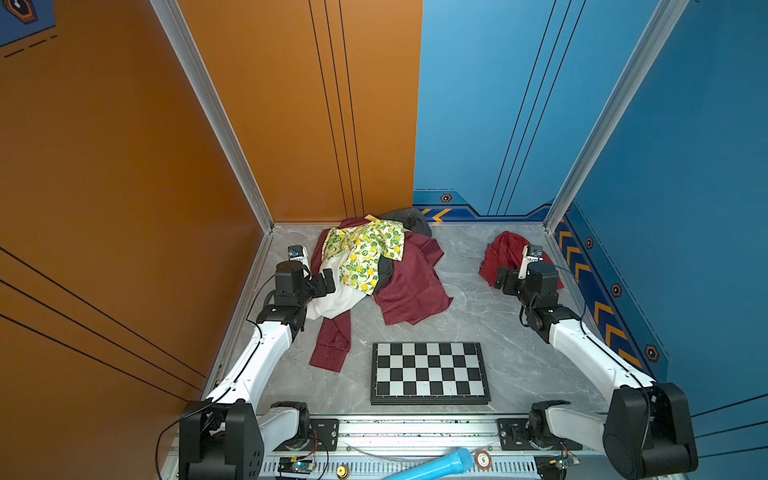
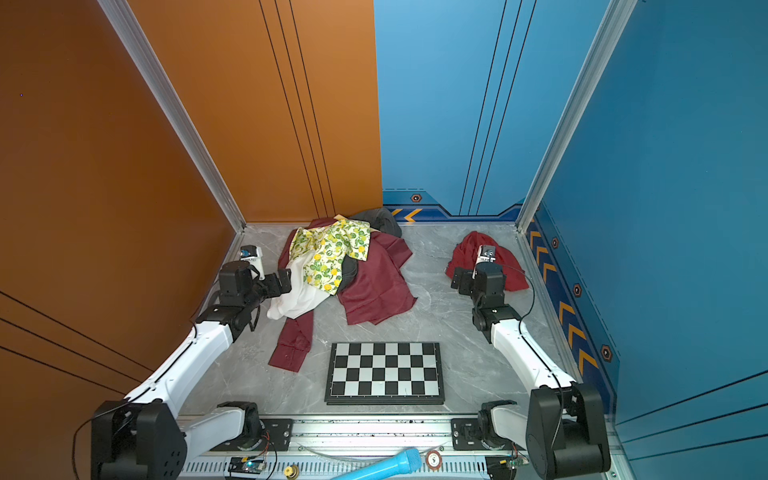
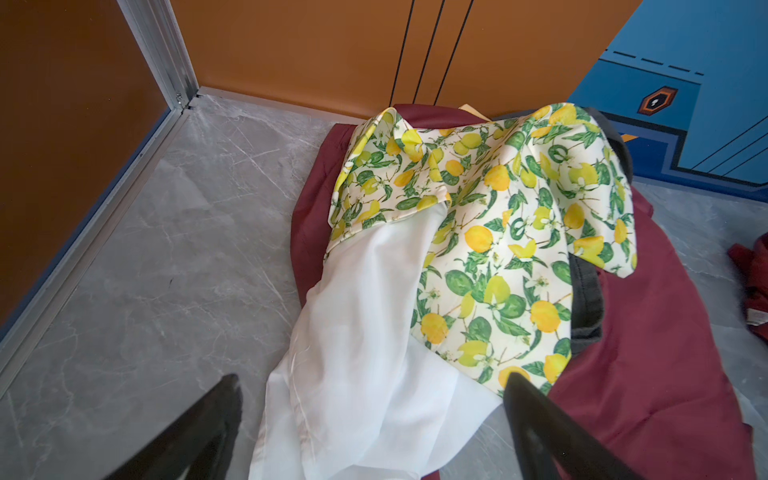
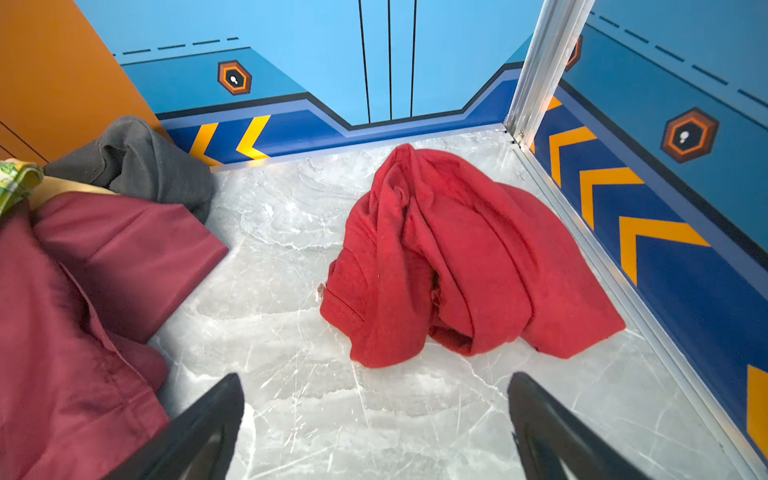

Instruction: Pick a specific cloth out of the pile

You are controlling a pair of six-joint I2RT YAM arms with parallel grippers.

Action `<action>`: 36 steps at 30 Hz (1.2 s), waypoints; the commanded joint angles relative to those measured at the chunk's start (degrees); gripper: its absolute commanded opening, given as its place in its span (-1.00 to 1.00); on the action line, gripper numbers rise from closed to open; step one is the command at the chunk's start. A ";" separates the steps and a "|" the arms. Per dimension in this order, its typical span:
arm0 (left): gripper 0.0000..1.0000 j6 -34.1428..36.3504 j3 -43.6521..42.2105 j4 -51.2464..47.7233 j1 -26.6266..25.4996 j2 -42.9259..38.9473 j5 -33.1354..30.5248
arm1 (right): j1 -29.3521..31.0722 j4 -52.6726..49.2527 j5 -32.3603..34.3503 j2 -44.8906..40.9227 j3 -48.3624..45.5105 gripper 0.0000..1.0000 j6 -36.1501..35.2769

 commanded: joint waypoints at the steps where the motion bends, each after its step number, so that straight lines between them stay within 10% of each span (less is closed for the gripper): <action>1: 0.96 1.80 -4.36 8.76 1.45 0.73 -2.25 | 0.24 6.96 0.70 -3.16 -4.48 0.99 -2.10; 20: 0.96 9.76 -16.26 33.17 0.35 8.85 -9.03 | -0.25 27.80 5.13 0.52 -18.88 0.99 -4.08; 36: 0.96 10.01 -22.52 54.92 0.17 21.25 -9.63 | -0.54 62.95 7.03 22.17 -25.05 0.99 -7.99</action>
